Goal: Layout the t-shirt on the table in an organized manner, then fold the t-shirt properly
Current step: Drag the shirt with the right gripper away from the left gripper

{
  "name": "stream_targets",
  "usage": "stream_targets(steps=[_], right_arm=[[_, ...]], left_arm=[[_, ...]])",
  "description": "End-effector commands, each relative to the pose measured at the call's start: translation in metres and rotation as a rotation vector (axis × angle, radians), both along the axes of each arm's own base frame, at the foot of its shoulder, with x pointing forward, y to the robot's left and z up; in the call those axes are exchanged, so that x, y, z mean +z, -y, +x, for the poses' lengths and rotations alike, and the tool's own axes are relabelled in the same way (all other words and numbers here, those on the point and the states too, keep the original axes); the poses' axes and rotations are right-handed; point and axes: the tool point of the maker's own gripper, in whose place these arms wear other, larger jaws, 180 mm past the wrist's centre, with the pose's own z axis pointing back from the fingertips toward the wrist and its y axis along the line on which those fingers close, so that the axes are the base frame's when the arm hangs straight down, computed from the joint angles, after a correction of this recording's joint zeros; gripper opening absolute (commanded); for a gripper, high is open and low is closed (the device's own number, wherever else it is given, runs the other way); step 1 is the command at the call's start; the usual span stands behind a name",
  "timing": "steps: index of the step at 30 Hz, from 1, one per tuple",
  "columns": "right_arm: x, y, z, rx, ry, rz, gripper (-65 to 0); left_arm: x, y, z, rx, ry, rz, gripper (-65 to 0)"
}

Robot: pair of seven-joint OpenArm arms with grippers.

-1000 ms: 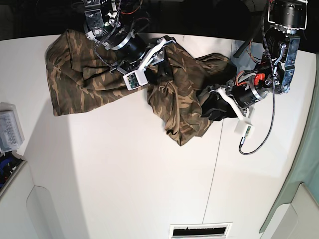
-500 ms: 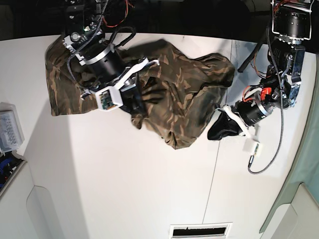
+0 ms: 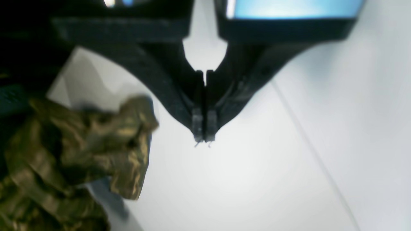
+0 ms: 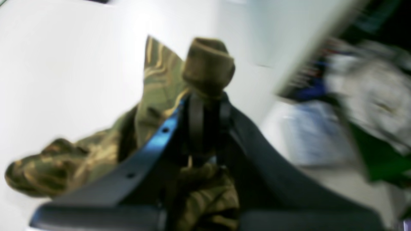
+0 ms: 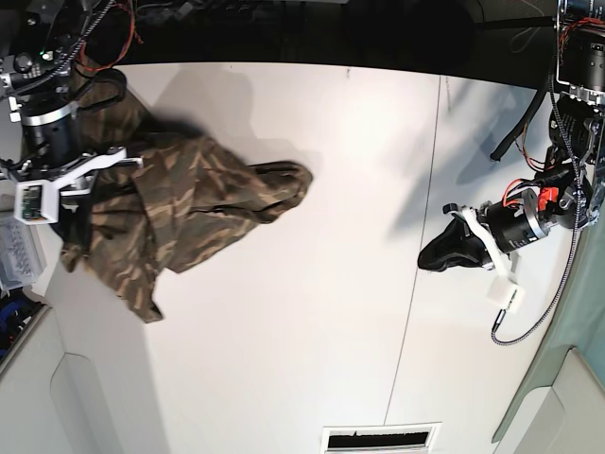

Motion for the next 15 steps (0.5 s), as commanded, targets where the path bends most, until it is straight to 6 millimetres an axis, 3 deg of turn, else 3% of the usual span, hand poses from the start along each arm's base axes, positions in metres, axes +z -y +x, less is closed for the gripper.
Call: stream_targets(steps=[1,3,5,10,12,15], right_arm=[[0.011,0.002,0.003,0.008,0.039,0.025,-54.9],[0.001,-0.001,0.001,0.017,-0.003,0.096,-35.8],[-0.012,-0.015,0.000,0.061,-0.044,0.169,-27.7],[-0.039,-0.052,-0.007,0.153,-0.163,0.235,-27.9],[-0.041,-0.051,-0.007,0.138,-0.173,0.225,-27.9],[-0.044,-0.022,-0.009,0.022,-0.184,0.213,-27.9]], left_arm=[[0.019,0.001,0.007,-0.010,0.055,-0.032,-65.0],[0.018,0.002,0.005,-0.009,0.049,-0.045,-65.0],[0.016,0.006,0.003,-0.012,0.044,-0.052,-62.0],[0.014,0.018,0.003,-0.019,0.042,-0.084,-56.9],[0.011,0.021,0.000,-0.024,0.029,-0.085,-56.9],[0.005,0.023,-0.006,-0.026,0.008,-0.089,-55.8]])
